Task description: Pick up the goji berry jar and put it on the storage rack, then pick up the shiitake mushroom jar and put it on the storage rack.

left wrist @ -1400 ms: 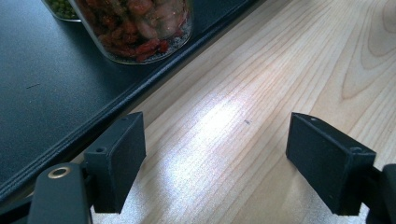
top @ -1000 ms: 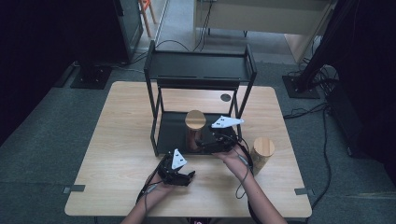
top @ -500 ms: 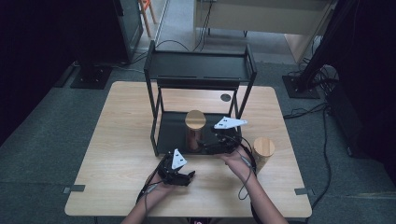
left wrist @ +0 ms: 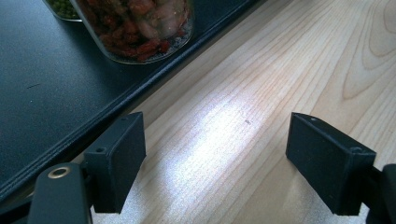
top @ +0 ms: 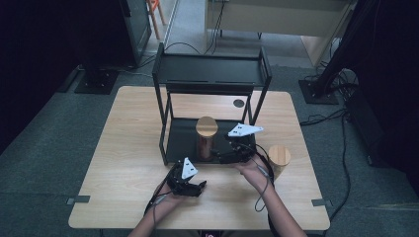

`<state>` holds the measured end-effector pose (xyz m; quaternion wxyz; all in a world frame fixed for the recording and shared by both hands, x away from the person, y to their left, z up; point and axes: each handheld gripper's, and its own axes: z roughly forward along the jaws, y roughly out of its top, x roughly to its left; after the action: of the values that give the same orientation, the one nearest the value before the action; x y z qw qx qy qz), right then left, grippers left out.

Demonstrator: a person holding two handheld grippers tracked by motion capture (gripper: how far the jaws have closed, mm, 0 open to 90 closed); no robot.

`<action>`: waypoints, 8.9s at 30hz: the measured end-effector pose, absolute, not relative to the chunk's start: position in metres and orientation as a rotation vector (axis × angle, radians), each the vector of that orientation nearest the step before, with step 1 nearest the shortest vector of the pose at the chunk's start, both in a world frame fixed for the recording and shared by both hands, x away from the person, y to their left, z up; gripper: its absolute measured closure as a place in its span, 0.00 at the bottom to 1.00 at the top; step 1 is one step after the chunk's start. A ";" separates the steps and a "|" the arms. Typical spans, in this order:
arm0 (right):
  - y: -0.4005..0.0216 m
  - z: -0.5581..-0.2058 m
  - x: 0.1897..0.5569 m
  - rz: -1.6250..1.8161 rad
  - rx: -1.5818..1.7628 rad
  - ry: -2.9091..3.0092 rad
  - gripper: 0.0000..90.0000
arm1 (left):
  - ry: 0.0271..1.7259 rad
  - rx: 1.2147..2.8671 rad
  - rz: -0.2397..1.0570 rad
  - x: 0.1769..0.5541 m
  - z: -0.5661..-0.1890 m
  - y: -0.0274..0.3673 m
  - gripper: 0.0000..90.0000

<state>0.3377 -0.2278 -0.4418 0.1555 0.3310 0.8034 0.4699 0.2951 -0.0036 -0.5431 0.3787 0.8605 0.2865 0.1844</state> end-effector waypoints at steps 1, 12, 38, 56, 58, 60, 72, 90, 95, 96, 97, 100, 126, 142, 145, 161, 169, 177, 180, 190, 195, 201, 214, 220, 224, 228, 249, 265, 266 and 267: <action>-0.228 -0.441 0.337 1.343 0.942 2.303 0.22 | 0.732 2.199 0.473 0.295 -0.543 -0.004 0.22; -0.232 -0.436 0.333 1.317 0.901 2.313 0.22 | 0.735 2.194 0.471 0.295 -0.543 -0.004 0.22; -0.244 -0.419 0.321 1.280 0.878 2.315 0.22 | 0.737 2.197 0.466 0.295 -0.543 -0.004 0.22; -0.257 -0.407 0.314 1.259 0.865 2.329 0.21 | 0.737 2.195 0.469 0.295 -0.543 -0.004 0.22; -0.260 -0.407 0.314 1.247 0.870 2.335 0.21 | 0.737 2.195 0.470 0.295 -0.543 -0.004 0.22; -0.262 -0.407 0.314 1.242 0.873 2.335 0.21 | 0.737 2.196 0.471 0.295 -0.543 -0.004 0.22; -0.274 -0.404 0.311 1.240 0.887 2.341 0.21 | 0.737 2.196 0.473 0.295 -0.543 -0.004 0.22; -0.289 -0.402 0.306 1.221 0.869 2.363 0.21 | 0.735 2.198 0.477 0.294 -0.543 -0.004 0.22; -0.293 -0.401 0.305 1.221 0.872 2.362 0.21 | 0.735 2.198 0.478 0.294 -0.543 -0.004 0.22; -0.294 -0.401 0.304 1.224 0.871 2.363 0.21 | 0.735 2.198 0.478 0.294 -0.543 -0.004 0.22; -0.296 -0.401 0.304 1.230 0.870 2.365 0.21 | 0.734 2.198 0.479 0.294 -0.543 -0.004 0.22; -0.299 -0.401 0.303 1.223 0.866 2.369 0.21 | 0.735 2.198 0.477 0.294 -0.543 -0.004 0.22; -0.326 -0.398 0.300 1.223 0.867 2.357 0.21 | 0.736 2.196 0.484 0.294 -0.543 -0.004 0.22; -0.346 -0.402 0.295 1.217 0.862 2.357 0.21 | 0.737 2.196 0.483 0.294 -0.543 -0.004 0.22; -0.351 -0.403 0.294 1.233 0.872 2.347 0.21 | 0.737 2.197 0.483 0.294 -0.543 -0.004 0.22; -0.368 -0.408 0.289 1.229 0.878 2.331 0.21 | 0.739 2.196 0.483 0.294 -0.543 -0.004 0.22; -0.377 -0.408 0.288 1.218 0.875 2.324 0.21 | 0.740 2.195 0.483 0.294 -0.543 -0.004 0.22; -0.381 -0.415 0.287 1.198 0.870 2.299 0.21 | 0.740 2.194 0.487 0.294 -0.543 -0.004 0.22; -0.383 -0.417 0.286 1.198 0.881 2.281 0.21 | 0.740 2.194 0.487 0.294 -0.543 -0.004 0.22; -0.386 -0.434 0.283 1.199 0.916 2.303 0.21 | 0.739 2.191 0.492 0.293 -0.543 -0.005 0.22; -0.386 -0.440 0.283 1.199 0.924 2.308 0.21 | 0.739 2.190 0.493 0.293 -0.544 -0.005 0.22; -0.385 -0.444 0.283 1.187 0.926 2.312 0.21 | 0.739 2.190 0.494 0.293 -0.544 -0.005 0.22; -0.383 -0.453 0.282 1.204 0.950 2.290 0.21 | 0.739 2.190 0.495 0.293 -0.544 -0.005 0.23; -0.382 -0.458 0.284 1.200 0.961 2.298 0.21 | 0.739 2.190 0.494 0.293 -0.544 -0.005 0.22; -0.382 -0.461 0.285 1.196 0.965 2.304 0.21 | 0.736 2.194 0.496 0.293 -0.543 -0.004 0.22; -0.381 -0.463 0.286 1.189 0.971 2.306 0.23 | 0.734 2.195 0.497 0.293 -0.543 -0.004 0.22; -0.380 -0.461 0.284 1.153 0.989 2.275 0.28 | 0.735 2.196 0.493 0.294 -0.543 -0.004 0.22; -0.376 -0.453 0.282 1.164 0.976 2.278 0.28 | 0.739 2.190 0.492 0.294 -0.544 -0.005 0.22; -0.375 -0.452 0.282 1.167 0.975 2.276 0.28 | 0.739 2.190 0.492 0.294 -0.544 -0.005 0.22; -0.375 -0.452 0.282 1.167 0.975 2.278 0.28 | 0.739 2.191 0.492 0.294 -0.543 -0.005 0.22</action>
<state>0.2823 -0.3749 -0.4520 0.2000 0.3488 0.8148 0.4176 0.2936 -0.0046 -0.5435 0.3791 0.8576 0.2893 0.1924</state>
